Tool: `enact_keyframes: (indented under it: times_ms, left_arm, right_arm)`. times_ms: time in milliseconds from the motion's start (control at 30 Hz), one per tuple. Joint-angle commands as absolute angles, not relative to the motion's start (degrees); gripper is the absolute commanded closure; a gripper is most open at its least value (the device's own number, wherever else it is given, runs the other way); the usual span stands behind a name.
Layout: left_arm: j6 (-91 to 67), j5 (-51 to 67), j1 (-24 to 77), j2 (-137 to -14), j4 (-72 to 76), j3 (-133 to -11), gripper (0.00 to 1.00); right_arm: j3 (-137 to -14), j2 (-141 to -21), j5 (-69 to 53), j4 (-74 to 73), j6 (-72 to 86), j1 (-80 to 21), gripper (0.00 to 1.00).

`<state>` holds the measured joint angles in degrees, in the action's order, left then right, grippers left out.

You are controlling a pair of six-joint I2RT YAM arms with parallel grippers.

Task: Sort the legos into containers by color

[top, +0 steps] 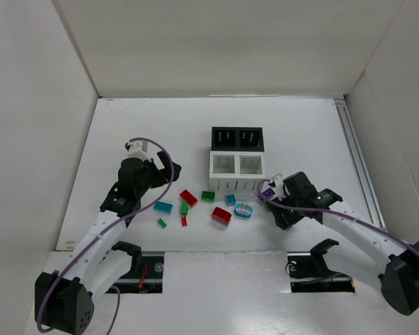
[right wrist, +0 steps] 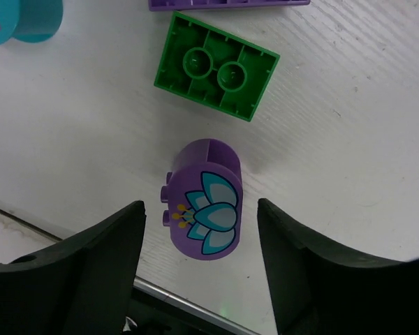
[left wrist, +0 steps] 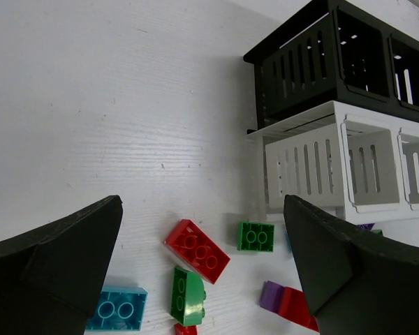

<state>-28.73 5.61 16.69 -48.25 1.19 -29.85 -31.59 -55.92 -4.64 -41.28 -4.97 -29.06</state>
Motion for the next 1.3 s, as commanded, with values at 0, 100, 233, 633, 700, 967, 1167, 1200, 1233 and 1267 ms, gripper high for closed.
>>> enact_keyframes:
  times_ms: [0, 100, 233, 633, 700, 967, 1167, 1200, 1233, 1267]
  left_arm:
    - [-27.07, 5.71, 16.87, -48.08, 4.13, -28.92, 0.00]
    - [-27.07, 5.71, 16.87, -47.55, 4.13, -28.92, 0.00]
    - [-27.07, 6.24, 16.87, -47.02, 4.13, -28.92, 0.00]
    - [-27.07, 6.24, 16.87, -47.02, 4.13, -28.39, 0.00]
    - [-27.07, 6.24, 16.87, -47.02, 4.13, -28.39, 0.00]
    - [-27.68, 7.38, 16.87, -48.95, 4.66, -28.39, 0.00]
    - [-31.02, 5.63, 16.87, -50.71, 2.81, -28.39, 0.00]
    - [-31.63, 5.63, 17.40, -50.71, 2.29, -28.39, 0.00]
    - [-33.21, 5.63, 17.40, -51.23, 1.59, -28.39, 0.00]
    - [-34.09, 5.63, 17.40, -51.24, 1.06, -28.39, 0.00]
  right_arm:
    - [-31.46, -56.07, -1.68, -38.23, -1.59, -30.06, 0.32]
    - [-30.86, -56.07, -0.44, -36.83, -1.58, -30.59, 0.46]
    - [-30.32, -56.07, -0.44, -35.68, -2.20, -31.11, 0.46]
    - [-32.25, -57.14, -0.44, -33.84, -4.13, -31.64, 0.73]
    - [-34.18, -55.99, 0.17, -36.54, -4.75, -32.69, 0.74]
    - [-51.48, -49.93, 0.71, -38.07, -11.67, -34.45, 0.76]
    - [-54.66, -52.29, -4.04, -24.63, -14.59, -35.07, 0.76]
    - [-55.28, -54.12, -4.74, -23.30, -15.29, -35.59, 0.76]
    - [-55.28, -55.10, -5.44, -21.99, -15.90, -35.60, 0.76]
    - [-55.28, -55.98, -7.02, -20.67, -15.91, -35.60, 0.76]
